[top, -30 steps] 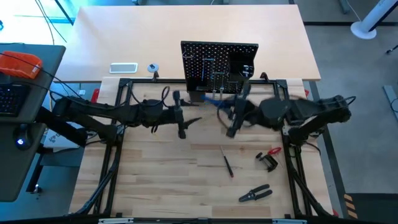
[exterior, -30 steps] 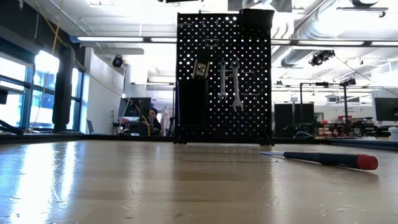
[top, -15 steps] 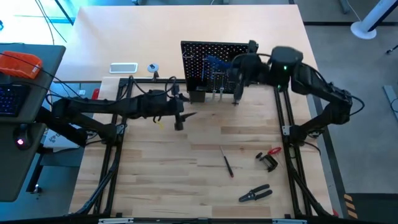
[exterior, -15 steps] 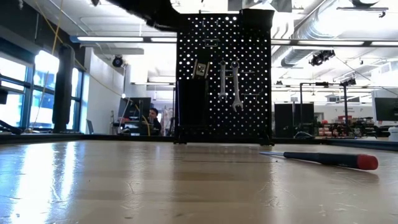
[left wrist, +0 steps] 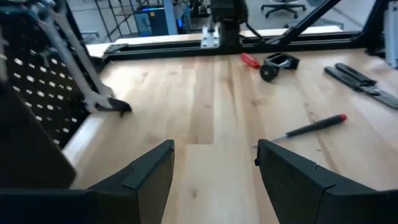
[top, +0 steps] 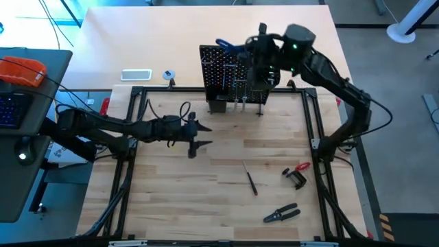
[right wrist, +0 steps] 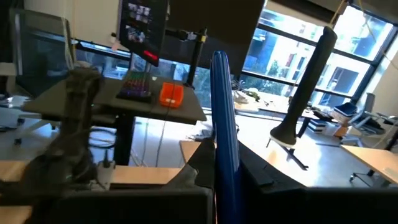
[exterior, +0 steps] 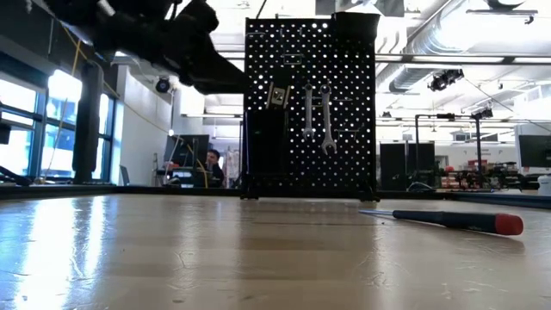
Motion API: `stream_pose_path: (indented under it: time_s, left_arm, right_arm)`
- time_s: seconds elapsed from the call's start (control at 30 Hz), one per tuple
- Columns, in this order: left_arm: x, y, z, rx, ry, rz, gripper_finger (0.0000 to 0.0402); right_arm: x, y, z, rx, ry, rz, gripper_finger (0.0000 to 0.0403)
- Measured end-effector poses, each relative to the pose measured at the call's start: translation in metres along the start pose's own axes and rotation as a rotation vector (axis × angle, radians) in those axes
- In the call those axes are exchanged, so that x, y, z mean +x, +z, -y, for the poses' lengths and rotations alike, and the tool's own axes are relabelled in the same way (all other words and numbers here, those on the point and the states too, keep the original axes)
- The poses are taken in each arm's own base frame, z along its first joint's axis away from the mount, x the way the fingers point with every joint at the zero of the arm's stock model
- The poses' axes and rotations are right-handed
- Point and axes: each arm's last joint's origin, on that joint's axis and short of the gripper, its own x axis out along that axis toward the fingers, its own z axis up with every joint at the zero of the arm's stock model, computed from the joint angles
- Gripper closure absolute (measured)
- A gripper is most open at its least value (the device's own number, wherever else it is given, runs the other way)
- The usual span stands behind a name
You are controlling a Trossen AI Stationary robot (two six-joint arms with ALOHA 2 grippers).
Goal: Hang tools onto peg board
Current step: Hang the spring puller on the pegboard
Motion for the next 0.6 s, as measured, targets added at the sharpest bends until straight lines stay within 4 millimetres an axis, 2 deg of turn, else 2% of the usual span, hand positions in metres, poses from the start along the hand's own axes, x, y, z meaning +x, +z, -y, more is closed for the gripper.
stream_pose_path:
  time_s: [0.23, 0.6]
  left_arm:
    - [-0.003, -0.009, 0.011, -0.011, -0.027, 0.052, 0.0179]
    - [-0.004, -0.009, 0.019, 0.000, -0.057, 0.049, 0.0179]
  right_arm:
    - [0.017, 0.002, 0.034, 0.015, 0.004, -0.023, 0.0391]
    - [0.038, -0.011, 0.048, 0.043, 0.016, -0.117, 0.0391]
